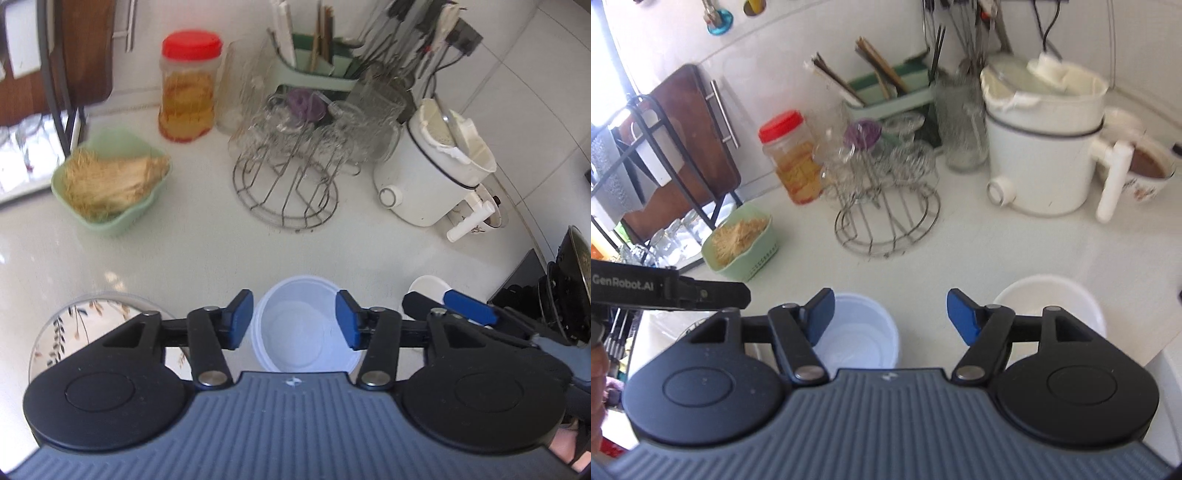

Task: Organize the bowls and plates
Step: 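Move both grippers toward the large white ceramic bowl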

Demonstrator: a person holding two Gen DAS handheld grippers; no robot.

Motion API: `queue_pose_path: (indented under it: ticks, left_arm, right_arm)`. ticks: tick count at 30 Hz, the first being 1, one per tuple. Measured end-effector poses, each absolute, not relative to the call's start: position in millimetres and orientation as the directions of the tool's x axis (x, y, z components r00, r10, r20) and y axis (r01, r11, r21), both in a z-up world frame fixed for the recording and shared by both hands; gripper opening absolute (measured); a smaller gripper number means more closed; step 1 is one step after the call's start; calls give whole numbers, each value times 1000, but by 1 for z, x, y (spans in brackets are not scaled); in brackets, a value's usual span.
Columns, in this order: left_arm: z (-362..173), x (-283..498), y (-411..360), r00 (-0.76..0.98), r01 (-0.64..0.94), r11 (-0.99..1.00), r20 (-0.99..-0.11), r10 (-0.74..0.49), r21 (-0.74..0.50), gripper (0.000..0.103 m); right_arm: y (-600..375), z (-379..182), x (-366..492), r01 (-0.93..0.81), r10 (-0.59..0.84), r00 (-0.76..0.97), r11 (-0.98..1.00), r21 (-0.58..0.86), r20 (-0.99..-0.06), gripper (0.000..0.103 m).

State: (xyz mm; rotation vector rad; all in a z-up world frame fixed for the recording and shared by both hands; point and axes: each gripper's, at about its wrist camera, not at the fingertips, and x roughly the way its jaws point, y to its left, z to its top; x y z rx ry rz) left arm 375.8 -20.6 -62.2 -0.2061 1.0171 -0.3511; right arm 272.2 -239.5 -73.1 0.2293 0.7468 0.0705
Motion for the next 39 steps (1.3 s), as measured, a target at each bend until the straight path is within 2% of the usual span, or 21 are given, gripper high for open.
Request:
queue_pose_path:
  ticks: [4, 8, 15, 29, 39]
  left_arm:
    - [-52, 371, -29, 512, 223, 924, -770, -382, -310, 76]
    - [-46, 367, -40, 529, 236, 924, -758, -381, -300, 84]
    - [-48, 363, -69, 527, 273, 911, -745, -410, -308, 85]
    - [-74, 362, -141, 440, 378, 873, -769, -463, -309, 85]
    - [-95, 385, -172, 425, 346, 884, -787, -447, -316, 84]
  right_arm:
    - [-245, -61, 262, 30, 112, 768, 977, 211, -630, 69]
    - [-254, -55, 254, 59, 74, 793, 978, 198, -604, 69]
    - [-277, -52, 234, 104, 12, 817, 980, 168, -576, 69]
    - [-325, -83, 203, 209, -86, 799, 968, 141, -595, 69]
    - [-344, -106, 197, 235, -109, 793, 962, 137, -600, 69]
